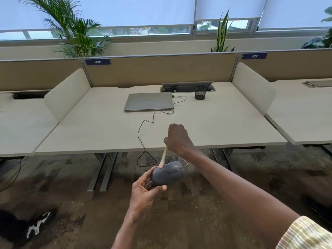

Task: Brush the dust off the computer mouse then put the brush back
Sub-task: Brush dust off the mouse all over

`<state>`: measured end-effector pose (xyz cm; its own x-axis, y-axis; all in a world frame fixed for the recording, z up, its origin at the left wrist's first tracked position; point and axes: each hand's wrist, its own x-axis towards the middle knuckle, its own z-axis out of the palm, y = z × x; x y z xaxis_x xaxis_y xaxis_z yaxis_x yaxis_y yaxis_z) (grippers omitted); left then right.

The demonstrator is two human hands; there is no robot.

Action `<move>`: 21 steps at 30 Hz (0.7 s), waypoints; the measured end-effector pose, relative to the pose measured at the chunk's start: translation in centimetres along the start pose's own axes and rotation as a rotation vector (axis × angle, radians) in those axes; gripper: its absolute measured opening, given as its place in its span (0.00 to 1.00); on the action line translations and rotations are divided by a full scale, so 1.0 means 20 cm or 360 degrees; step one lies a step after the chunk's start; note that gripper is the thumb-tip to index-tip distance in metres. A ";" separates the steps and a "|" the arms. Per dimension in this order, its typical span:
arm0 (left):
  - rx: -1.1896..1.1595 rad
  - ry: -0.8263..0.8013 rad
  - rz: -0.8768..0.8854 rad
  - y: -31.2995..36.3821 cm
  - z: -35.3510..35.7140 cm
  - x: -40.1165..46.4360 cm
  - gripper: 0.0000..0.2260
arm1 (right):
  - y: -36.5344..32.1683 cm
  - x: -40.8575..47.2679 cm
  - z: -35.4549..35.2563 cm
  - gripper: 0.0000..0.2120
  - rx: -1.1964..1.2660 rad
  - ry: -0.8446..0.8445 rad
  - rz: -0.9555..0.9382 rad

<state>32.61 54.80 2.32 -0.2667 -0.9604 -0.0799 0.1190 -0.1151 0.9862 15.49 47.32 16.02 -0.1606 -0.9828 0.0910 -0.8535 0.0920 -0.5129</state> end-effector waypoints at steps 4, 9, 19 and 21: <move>0.0012 0.0013 -0.0007 -0.01 0.00 0.00 0.33 | 0.06 0.01 -0.07 0.03 -0.0105 -0.0024 0.0050; 0.0017 0.0027 -0.0004 -0.01 0.00 0.01 0.33 | 0.14 0.01 -0.13 0.05 -0.0289 0.0019 0.0062; -0.0006 0.0003 -0.0020 0.00 0.04 0.05 0.32 | 0.01 -0.02 -0.08 0.05 0.0022 0.0170 -0.0127; -0.0004 0.0019 -0.0010 0.00 0.03 0.05 0.33 | 0.04 -0.03 -0.08 0.06 -0.0025 0.0167 -0.0099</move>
<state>31.78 53.94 2.36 -0.2561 -0.9627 -0.0878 0.1199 -0.1217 0.9853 14.20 48.17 16.94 -0.1575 -0.9647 0.2112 -0.8709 0.0349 -0.4901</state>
